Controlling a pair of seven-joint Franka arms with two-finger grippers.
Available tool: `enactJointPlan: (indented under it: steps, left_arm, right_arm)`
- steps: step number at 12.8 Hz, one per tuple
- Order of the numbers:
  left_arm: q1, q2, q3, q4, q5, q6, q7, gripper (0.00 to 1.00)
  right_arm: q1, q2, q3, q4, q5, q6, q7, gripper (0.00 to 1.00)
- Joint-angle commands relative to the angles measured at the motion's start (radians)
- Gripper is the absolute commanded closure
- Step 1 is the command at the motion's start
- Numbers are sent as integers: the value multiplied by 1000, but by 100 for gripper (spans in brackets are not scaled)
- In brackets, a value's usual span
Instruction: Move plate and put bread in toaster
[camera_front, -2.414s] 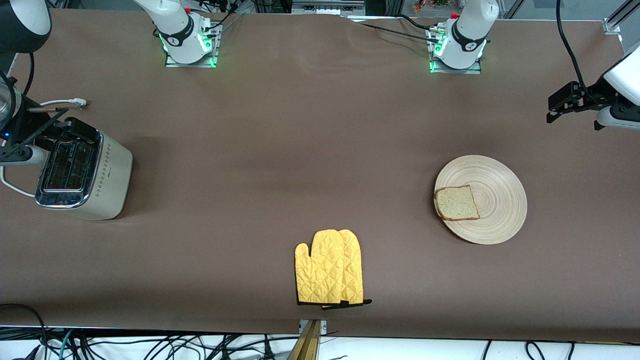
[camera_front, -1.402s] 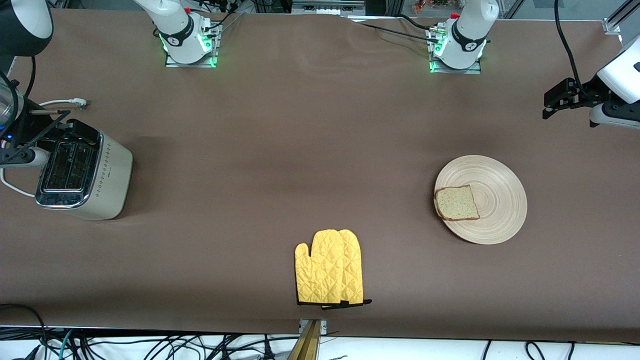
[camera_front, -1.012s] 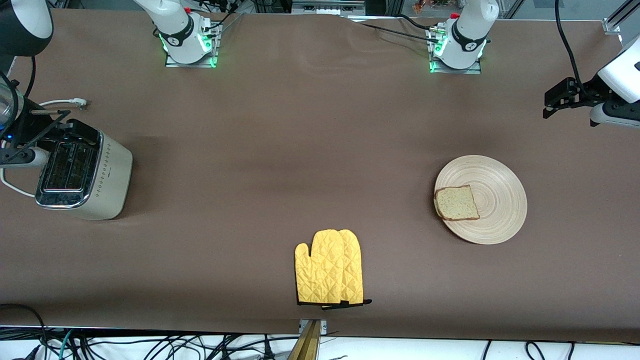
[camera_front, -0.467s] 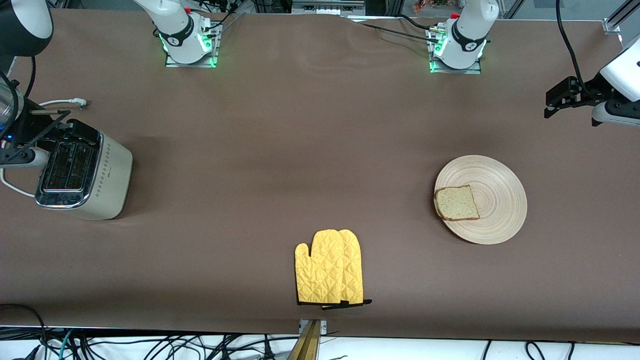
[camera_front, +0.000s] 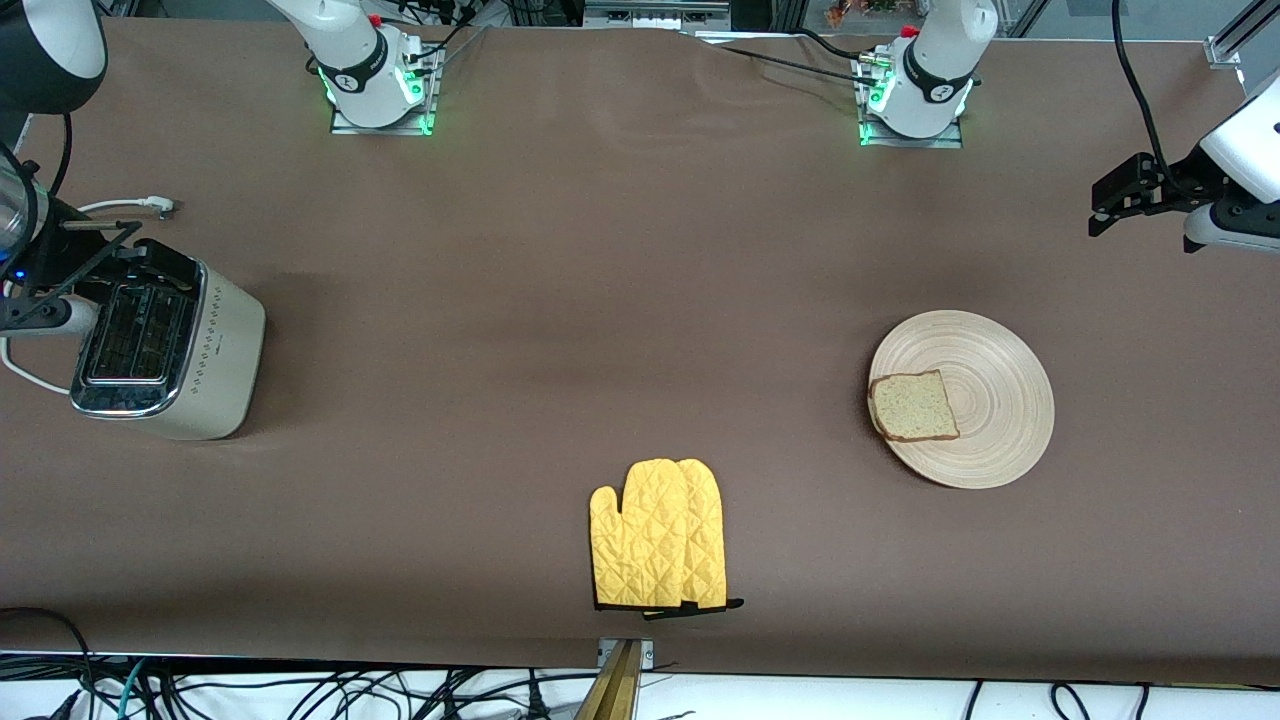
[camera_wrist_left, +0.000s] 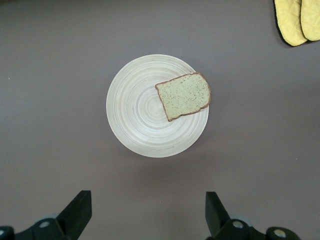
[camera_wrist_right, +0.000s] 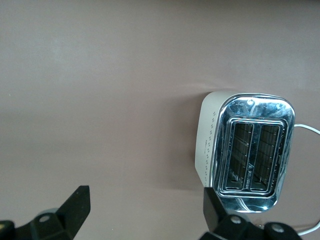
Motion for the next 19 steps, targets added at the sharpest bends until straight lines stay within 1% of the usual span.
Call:
enactJointPlan:
  steps: [1,9,17,19]
  left_arm:
    - [-1,12,5,31,2,-20,23,0]
    - [0,15,6,31,7,-19,14,0]
    - [7,46,11,34,-1,-9,23,0]
    - [16,70,17,34,-16,-12,24,0]
  right_arm:
    - [-7,3,7,5,-2,5,2,0]
    - [-7,4,7,5,-2,5,2,0]
    - [-7,4,7,5,-2,5,2,0]
    - [-9,4,7,5,-2,5,2,0]
